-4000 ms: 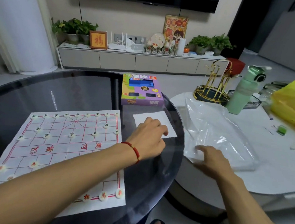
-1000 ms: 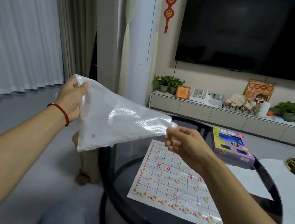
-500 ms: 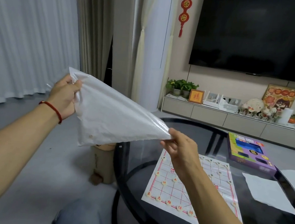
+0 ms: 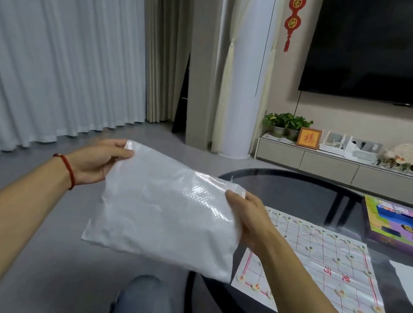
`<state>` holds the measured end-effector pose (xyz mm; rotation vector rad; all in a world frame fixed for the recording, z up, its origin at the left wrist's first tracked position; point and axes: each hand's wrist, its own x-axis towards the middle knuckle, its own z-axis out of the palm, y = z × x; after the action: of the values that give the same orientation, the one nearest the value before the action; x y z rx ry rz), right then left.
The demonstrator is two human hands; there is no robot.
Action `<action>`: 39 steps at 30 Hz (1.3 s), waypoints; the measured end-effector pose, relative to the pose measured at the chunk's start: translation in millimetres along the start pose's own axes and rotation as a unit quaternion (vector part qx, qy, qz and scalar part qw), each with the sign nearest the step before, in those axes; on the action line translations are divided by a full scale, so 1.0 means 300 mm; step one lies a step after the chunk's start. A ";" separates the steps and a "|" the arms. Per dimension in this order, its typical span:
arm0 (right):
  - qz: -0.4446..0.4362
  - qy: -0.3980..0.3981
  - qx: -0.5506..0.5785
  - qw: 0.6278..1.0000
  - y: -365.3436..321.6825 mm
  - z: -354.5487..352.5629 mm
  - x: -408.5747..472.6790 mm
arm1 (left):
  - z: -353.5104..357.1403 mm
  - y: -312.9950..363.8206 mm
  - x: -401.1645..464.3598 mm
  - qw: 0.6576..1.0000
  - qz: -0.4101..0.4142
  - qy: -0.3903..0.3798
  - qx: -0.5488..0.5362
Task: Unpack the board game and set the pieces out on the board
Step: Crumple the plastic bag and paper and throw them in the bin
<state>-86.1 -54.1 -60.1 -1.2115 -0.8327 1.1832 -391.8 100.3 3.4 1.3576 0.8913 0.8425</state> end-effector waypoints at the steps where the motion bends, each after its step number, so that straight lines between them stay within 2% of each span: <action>1: -0.007 0.008 -0.028 1.000 -0.005 -0.004 0.003 | -0.017 -0.013 -0.009 1.000 -0.006 -0.007 0.007; 4: -0.022 -0.011 -0.015 1.000 -0.031 -0.033 -0.007 | -0.045 -0.018 -0.042 0.998 -0.017 -0.056 0.020; 6: -0.045 -0.045 0.017 0.998 -0.052 -0.060 -0.017 | -0.045 -0.014 -0.061 0.997 -0.008 -0.070 -0.009; 10: -0.086 -0.079 0.040 0.992 -0.069 -0.096 -0.024 | -0.013 -0.052 -0.063 0.995 0.023 -0.035 -0.096; 12: -0.088 -0.075 0.034 0.993 -0.071 -0.118 -0.033 | 0.002 -0.073 -0.060 0.997 0.033 -0.020 -0.068; 15: -0.078 -0.094 -0.008 0.992 -0.066 -0.161 -0.043 | 0.015 -0.076 -0.066 0.998 0.044 -0.051 0.010; 19: -0.076 -0.117 -0.035 0.990 -0.048 -0.209 -0.041 | 0.040 -0.031 -0.075 0.979 0.139 -0.062 0.134; 21: -0.081 -0.126 0.000 0.989 -0.046 -0.219 -0.038 | 0.059 -0.012 -0.077 0.979 0.167 -0.062 0.100; 24: -0.090 -0.128 0.046 0.987 -0.046 -0.217 -0.038 | 0.051 -0.006 -0.073 0.983 0.158 -0.088 0.013; 27: -0.103 -0.129 0.031 0.986 -0.051 -0.211 -0.043 | 0.031 -0.005 -0.071 0.975 0.173 -0.122 0.065; 29: -0.093 -0.140 0.017 0.986 -0.044 -0.219 -0.032 | 0.030 0.016 -0.080 0.957 0.202 -0.134 0.159; 31: -0.078 -0.147 0.021 0.986 -0.031 -0.232 -0.016 | 0.043 0.054 -0.103 0.921 0.247 -0.128 0.273; 33: -0.066 -0.156 0.013 0.986 -0.023 -0.231 -0.016 | 0.072 0.097 -0.128 0.865 0.308 -0.133 0.373; 34: -0.067 -0.157 0.001 0.985 -0.024 -0.228 -0.017 | 0.092 0.120 -0.143 0.810 0.365 -0.120 0.443; 37: -0.073 -0.158 -0.026 0.984 -0.026 -0.211 -0.022 | 0.147 0.156 -0.193 0.564 0.523 -0.034 0.638; 38: -0.069 -0.170 -0.014 0.983 -0.030 -0.207 -0.021 | 0.157 0.162 -0.211 0.504 0.544 -0.025 0.670; 39: -0.059 -0.183 0.009 0.981 -0.033 -0.207 -0.019 | 0.155 0.161 -0.226 0.460 0.559 -0.021 0.690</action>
<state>-26.4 -74.5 -62.6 -0.9263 -1.1489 1.3328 -379.0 21.1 54.9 3.6636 0.3512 0.9218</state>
